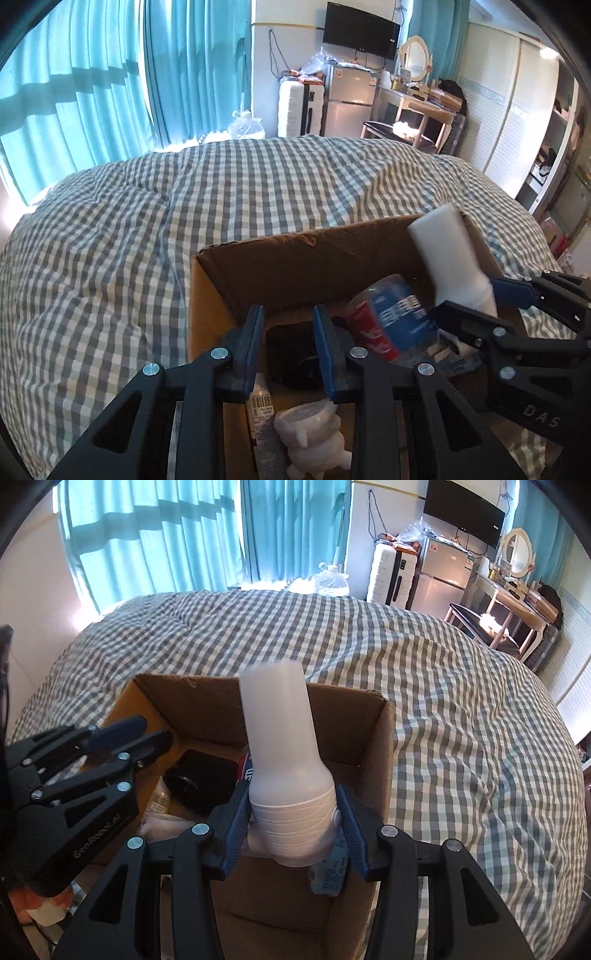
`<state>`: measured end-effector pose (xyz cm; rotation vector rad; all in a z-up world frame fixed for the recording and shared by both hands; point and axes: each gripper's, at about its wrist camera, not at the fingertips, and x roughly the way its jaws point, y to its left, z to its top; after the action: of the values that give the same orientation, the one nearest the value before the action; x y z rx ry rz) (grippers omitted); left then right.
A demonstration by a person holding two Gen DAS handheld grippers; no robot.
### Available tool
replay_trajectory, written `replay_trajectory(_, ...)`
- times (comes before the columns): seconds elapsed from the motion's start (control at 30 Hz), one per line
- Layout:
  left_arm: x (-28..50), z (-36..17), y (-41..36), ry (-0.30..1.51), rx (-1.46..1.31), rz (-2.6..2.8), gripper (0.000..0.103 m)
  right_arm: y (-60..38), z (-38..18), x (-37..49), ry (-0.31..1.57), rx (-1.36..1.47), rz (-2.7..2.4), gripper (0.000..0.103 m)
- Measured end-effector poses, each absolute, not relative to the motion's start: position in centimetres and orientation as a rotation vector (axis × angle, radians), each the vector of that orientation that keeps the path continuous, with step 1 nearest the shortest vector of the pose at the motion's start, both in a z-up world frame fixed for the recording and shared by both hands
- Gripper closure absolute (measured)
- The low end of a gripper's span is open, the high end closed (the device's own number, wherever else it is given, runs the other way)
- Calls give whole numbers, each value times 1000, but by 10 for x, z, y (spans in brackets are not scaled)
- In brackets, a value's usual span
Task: Organize objects
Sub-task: 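Carry sunglasses and cup stack over the box and lower them inside, then open both tools and withdraw them from the box toward the tape roll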
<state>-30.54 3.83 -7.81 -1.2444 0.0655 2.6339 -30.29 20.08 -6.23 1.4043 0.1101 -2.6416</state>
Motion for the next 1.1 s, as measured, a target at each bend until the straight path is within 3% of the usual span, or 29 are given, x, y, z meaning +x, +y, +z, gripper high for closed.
replay_trajectory(0.03, -305, -78, 39, 61, -1237, 2620, 73, 201, -58, -299, 96, 1375, -2655, 42)
replay_trajectory(0.1, -301, -76, 42, 78, -1225, 2597, 69, 203, -48, -293, 77, 1329, -2682, 30)
replay_trajectory(0.17, -294, -73, 44, 91, -1221, 2589, 51, 207, -37, -281, 59, 1293, -2704, 30)
replay_trajectory(0.23, -282, -66, 46, 86, -1200, 2577, 46, 210, -28, -271, 63, 1276, -2734, 28)
replay_trajectory(0.37, -250, -46, 45, 86, -1150, 2604, 19, 219, -9, -239, 56, 1239, -2761, 22)
replay_trajectory(0.5, -218, -27, 38, 89, -1119, 2627, 18, 222, 6, -202, 90, 1203, -2807, 17)
replay_trajectory(0.57, -201, -17, 33, 75, -1106, 2651, 10, 222, 11, -184, 113, 1190, -2812, 16)
replay_trajectory(0.87, -133, 14, 22, 115, -998, 2745, 2, 214, 27, -128, 138, 1087, -2852, 9)
replay_trajectory(1.1, -106, 5, 10, 117, -1013, 2840, 1, 205, 15, -104, 126, 1073, -2835, 5)
